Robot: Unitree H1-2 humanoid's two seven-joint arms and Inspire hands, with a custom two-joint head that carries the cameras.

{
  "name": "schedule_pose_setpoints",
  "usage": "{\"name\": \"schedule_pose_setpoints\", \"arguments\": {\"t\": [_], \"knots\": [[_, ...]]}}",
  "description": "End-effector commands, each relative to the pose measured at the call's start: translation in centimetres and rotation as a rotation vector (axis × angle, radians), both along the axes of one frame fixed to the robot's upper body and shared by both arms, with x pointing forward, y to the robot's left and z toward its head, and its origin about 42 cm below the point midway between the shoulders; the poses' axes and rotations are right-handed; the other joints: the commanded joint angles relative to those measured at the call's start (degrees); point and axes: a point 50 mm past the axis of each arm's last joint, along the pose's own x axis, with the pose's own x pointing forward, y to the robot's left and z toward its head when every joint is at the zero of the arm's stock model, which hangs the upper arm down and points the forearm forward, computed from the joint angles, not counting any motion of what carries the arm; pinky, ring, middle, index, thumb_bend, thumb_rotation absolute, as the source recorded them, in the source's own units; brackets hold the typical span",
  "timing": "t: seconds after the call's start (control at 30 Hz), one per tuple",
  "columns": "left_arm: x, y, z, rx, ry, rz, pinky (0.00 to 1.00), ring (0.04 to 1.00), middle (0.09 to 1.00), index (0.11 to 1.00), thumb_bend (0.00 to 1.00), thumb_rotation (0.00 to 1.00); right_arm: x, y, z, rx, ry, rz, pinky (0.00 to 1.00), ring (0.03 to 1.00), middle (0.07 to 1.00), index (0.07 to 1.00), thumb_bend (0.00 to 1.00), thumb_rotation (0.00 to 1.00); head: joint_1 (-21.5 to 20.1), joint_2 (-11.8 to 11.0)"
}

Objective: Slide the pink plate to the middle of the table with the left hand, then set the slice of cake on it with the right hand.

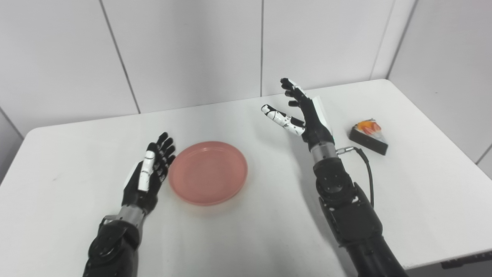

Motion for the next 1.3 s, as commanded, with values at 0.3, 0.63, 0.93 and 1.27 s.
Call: {"name": "schedule_pose_setpoints", "arguments": {"t": [0.3, 0.63, 0.93, 1.27], "knots": [[1.3, 1.8, -0.2, -0.017, -0.014, 0.004, 1.00, 1.000, 0.998, 0.985, 0.66, 1.00, 0.9, -5.1, 5.9, -0.429, 0.038, -0.209, 0.74, 0.850, 0.875, 0.862, 0.75, 0.61, -4.64, -2.00], [1.6, 2.9, -0.7, -0.007, 0.000, 0.012, 1.00, 1.000, 0.996, 0.985, 0.67, 1.00, 0.2, -9.1, 7.2, -0.598, 0.095, -0.379, 0.93, 0.927, 0.927, 0.925, 0.78, 0.55, -6.54, -2.88], [1.6, 2.9, -0.7, -0.012, -0.002, 0.006, 1.00, 1.000, 1.000, 0.987, 0.67, 1.00, -0.8, -12.3, 7.8, -0.632, 0.144, -0.488, 0.99, 0.956, 0.952, 0.959, 0.74, 0.46, -6.88, -3.11], [1.5, 3.0, -0.7, -0.008, -0.003, 0.012, 1.00, 1.000, 0.991, 0.976, 0.66, 1.00, -1.8, -14.1, 7.5, -0.685, 0.281, -0.496, 0.99, 0.966, 0.968, 0.962, 0.87, 0.52, -6.86, -2.73]]}}
